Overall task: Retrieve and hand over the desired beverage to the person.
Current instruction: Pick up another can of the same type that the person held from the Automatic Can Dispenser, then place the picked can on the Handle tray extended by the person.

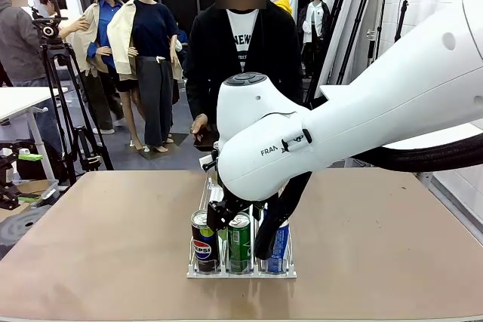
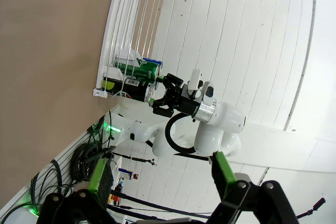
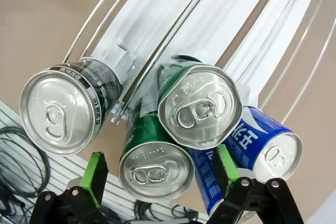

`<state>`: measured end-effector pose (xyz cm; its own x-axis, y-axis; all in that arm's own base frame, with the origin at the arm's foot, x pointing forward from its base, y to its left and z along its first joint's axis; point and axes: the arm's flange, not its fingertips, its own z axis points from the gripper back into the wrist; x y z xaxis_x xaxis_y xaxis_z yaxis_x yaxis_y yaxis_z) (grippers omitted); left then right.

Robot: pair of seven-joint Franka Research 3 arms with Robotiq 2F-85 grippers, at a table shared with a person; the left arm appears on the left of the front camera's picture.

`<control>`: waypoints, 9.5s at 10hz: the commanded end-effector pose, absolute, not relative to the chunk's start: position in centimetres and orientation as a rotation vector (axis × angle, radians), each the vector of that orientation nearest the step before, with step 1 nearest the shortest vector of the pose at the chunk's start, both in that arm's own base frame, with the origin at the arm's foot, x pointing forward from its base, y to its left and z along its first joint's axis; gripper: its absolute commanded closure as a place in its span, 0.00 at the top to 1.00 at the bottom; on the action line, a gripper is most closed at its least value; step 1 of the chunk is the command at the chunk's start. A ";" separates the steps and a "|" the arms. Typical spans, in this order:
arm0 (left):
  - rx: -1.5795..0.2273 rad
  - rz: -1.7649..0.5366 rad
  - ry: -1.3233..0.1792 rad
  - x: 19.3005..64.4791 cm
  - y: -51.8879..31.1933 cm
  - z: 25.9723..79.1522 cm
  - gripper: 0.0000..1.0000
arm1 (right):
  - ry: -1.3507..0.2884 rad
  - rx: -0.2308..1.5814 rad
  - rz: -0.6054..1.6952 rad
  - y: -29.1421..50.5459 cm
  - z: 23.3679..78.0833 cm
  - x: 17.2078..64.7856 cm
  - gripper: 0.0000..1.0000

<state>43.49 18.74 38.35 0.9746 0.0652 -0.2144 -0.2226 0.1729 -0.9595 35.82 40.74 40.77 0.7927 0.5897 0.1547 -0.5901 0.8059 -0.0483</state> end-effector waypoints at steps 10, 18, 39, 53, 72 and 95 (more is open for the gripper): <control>-1.378 0.203 0.135 43.1 18.8 38.6 1.00 | -0.118 -0.034 0.606 41.8 40.5 37.1 0.42; -1.378 0.203 0.135 43.1 18.8 38.6 1.00 | -0.111 0.006 0.620 41.2 40.5 36.9 0.26; -1.378 0.203 0.135 43.1 18.8 38.6 1.00 | -0.147 -0.020 0.321 12.3 64.4 49.1 0.26; -1.378 0.203 0.135 43.1 18.8 38.6 1.00 | -0.108 0.028 0.271 7.7 62.2 49.6 0.26; -1.378 0.203 0.135 43.1 18.8 38.6 1.00 | -0.108 0.028 0.271 7.7 62.2 49.6 0.26; -1.378 0.203 0.135 43.1 18.8 38.6 1.00 | -0.157 0.064 0.639 32.1 65.2 47.7 0.26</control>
